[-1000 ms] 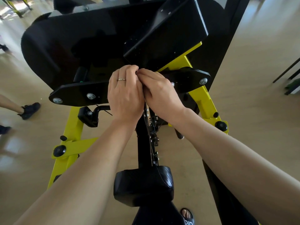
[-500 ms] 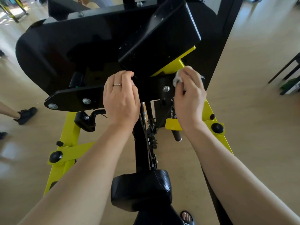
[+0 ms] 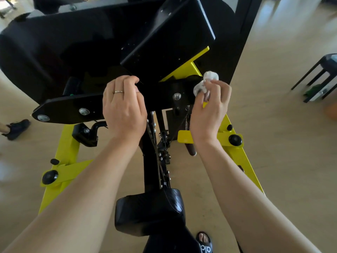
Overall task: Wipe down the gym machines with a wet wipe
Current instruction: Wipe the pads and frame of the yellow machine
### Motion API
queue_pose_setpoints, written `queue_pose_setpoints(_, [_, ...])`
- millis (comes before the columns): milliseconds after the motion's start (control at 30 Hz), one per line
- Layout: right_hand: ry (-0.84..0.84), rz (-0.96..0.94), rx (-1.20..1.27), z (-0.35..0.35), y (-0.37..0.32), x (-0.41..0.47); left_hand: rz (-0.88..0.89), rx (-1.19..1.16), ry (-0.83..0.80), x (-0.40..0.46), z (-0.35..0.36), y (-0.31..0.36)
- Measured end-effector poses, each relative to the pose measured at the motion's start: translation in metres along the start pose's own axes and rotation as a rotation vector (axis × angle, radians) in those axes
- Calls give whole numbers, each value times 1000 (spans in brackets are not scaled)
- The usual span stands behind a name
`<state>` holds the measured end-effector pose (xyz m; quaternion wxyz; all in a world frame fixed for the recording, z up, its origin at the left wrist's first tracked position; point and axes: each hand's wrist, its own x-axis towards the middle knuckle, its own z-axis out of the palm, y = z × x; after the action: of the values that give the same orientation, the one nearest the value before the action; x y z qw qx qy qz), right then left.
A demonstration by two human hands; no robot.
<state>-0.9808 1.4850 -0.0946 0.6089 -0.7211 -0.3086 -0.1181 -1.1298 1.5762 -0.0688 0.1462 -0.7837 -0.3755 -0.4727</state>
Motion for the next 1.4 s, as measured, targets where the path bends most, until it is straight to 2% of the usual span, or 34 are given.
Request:
queue_pose_setpoints(200, [-222, -14, 46, 9, 5, -30, 5, 2, 7, 0, 0, 0])
queue_pose_setpoints(433, [-209, -234, 64, 9, 6, -16, 6, 15, 15, 0, 0, 0])
queue_pose_setpoints(533, [-263, -240, -5, 6, 25, -28, 10, 8, 18, 0, 0, 1])
queue_pose_setpoints(633, [-419, -129, -131, 3, 47, -38, 12, 10, 16, 1, 0, 1])
queue_pose_setpoints(700, [-443, -63, -154, -2, 46, -36, 13, 4, 14, 0, 0, 1])
queue_pose_setpoints(800, [-191, 40, -40, -13, 24, -19, 10, 10, 0, 0, 0, 0])
queue_pose_setpoints(867, [-26, 251, 38, -17, 12, -6, 6, 6, -6, 0, 0, 0])
queue_pose_setpoints(933, [-5, 480, 123, -13, 7, -1, 9, 13, -4, -1, 1, 1])
queue_pose_setpoints(1000, [-161, 593, 171, -6, 2, -7, 11, 14, 0, -1, 1, 0])
queue_pose_setpoints(1067, [-451, 628, 214, 0, -4, -20, 9, 21, 5, 0, 0, 0])
queue_pose_setpoints(1100, [-536, 629, 233, 1, -7, -25, 10, 24, 7, 0, 0, 0])
queue_pose_setpoints(1133, [-529, 622, 243, 0, -10, -27, 12, 21, 6, 0, 0, 0])
queue_pose_setpoints(1167, [-445, 611, 244, -3, -12, -24, 12, 13, 5, -1, 0, 1])
queue_pose_setpoints(1267, [-63, 501, 214, -24, -14, 9, 5, 0, 20, -1, -1, 2])
queue_pose_setpoints(1300, [6, 429, 207, -30, -14, 23, 2, -3, 28, -1, 0, 2])
queue_pose_setpoints(1333, [24, 349, 186, -33, -13, 33, 1, -7, 32, 0, 0, 2])
queue_pose_setpoints(1400, [-51, 189, 87, -32, -8, 45, -2, -3, 23, -1, 0, 2])
